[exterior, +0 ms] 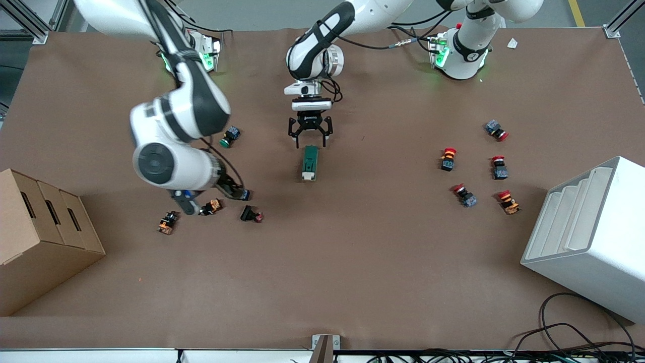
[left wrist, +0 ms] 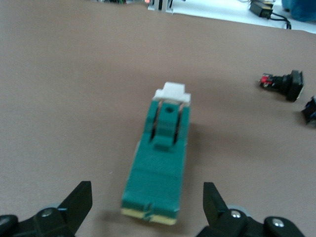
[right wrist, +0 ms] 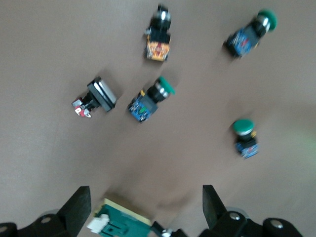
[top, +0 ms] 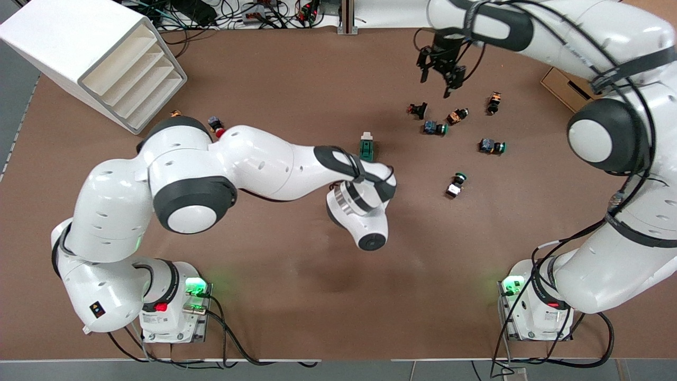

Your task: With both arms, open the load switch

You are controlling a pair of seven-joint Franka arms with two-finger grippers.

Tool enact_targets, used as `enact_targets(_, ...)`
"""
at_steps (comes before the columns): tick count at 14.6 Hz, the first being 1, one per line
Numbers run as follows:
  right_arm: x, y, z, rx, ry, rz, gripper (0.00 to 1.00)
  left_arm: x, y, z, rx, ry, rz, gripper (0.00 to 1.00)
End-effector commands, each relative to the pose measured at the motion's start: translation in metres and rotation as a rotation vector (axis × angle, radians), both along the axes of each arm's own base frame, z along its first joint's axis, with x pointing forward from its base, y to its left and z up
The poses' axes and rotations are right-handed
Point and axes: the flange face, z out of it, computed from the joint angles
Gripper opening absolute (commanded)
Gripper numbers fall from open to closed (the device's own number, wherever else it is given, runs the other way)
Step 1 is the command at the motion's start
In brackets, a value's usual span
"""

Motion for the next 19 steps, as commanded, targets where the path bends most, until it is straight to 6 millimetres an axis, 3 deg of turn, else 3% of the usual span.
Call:
enact_targets(1,0.004,0.044,-0.031,-0.029,0.038,-0.137,1.00,-0.003,0.001,-0.014,0.035,-0.083,-0.028,0.99)
enact_targets(5,-0.014,0.107,-0.083,-0.104,0.058,-0.291,1.00,-0.007,0.010,-0.045,0.112,-0.216,-0.053,0.99)
enact_targets(8,-0.039,0.150,-0.120,-0.141,0.041,-0.358,1.00,-0.024,0.010,-0.058,0.140,-0.218,-0.081,0.99)
enact_targets(11,-0.056,0.173,-0.145,-0.163,0.027,-0.393,1.00,-0.025,0.005,-0.064,0.198,-0.219,-0.114,0.99)
enact_targets(16,-0.075,0.185,-0.141,-0.204,0.077,-0.356,1.00,-0.004,-0.014,-0.063,0.182,-0.239,-0.089,0.99)
enact_targets(19,-0.073,0.188,-0.124,-0.216,0.102,-0.341,1.00,0.000,-0.018,-0.058,0.169,-0.244,-0.082,0.99)
